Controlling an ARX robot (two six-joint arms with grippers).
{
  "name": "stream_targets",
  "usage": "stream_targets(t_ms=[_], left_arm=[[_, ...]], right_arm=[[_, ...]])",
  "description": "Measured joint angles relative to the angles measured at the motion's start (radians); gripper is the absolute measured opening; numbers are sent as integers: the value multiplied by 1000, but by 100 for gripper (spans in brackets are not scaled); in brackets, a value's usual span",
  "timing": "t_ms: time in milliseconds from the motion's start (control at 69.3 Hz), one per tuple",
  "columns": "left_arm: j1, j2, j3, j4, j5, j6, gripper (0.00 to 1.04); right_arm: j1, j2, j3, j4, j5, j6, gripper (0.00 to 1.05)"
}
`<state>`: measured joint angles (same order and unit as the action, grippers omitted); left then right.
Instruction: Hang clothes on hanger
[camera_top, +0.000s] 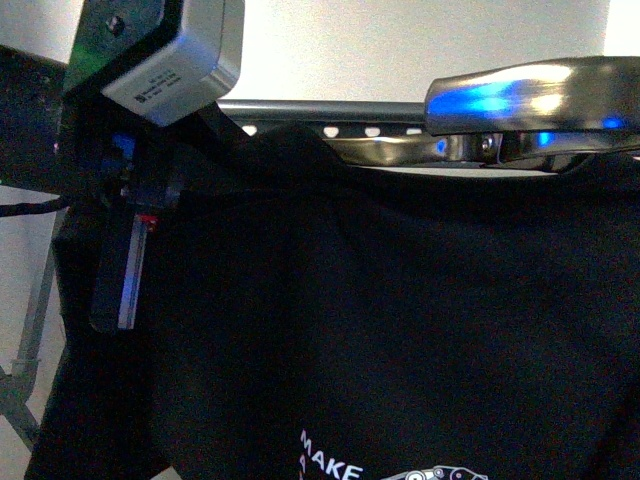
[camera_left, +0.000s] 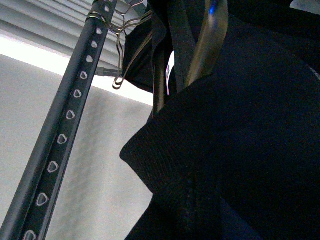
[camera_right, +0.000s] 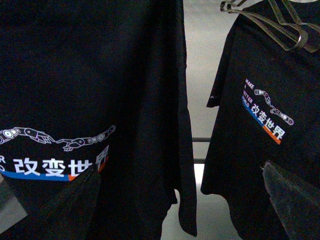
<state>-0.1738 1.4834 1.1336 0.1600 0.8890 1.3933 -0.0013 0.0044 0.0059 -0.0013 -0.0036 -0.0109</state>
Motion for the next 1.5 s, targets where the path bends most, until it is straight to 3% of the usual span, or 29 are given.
stream_targets(t_ms=[895, 909, 938, 967, 1010, 1097, 1169, 1227, 1356, 1443, 1501], left_arm=[[-16, 46, 67, 103, -17, -58, 4], [-16, 46, 67, 103, -17, -58, 4], [-16, 46, 67, 103, -17, -58, 4], [-14, 46, 67, 103, -18, -58, 4], [-14, 46, 67, 103, -22, -58, 4], [-16, 46, 67, 103, -19, -58, 4], [-15, 46, 67, 103, -19, -58, 4], [-11, 46, 67, 103, -20, -58, 4], [-8, 46, 67, 103, -23, -58, 4], [-12, 46, 67, 103, -22, -58, 4], [-14, 47, 67, 103, -21, -58, 4]], right_arm=[[0, 0, 0, 0, -2, 0, 97], [-13, 13, 7, -21, -47, 7, 97], [-84, 82, 56, -124, -235, 20, 97], [-143, 153, 92, -173, -336, 20, 97], [-248, 286, 149, -184, -537, 19, 97], [-407, 490, 251, -100, -729, -14, 97], [-485, 655, 361, 35, -763, -94, 97], [-496, 729, 420, 106, -751, -145, 97], [-474, 900, 581, 239, -740, -408, 97], [-434, 982, 678, 278, -777, -630, 97], [-390, 1052, 784, 232, -837, -933, 97]])
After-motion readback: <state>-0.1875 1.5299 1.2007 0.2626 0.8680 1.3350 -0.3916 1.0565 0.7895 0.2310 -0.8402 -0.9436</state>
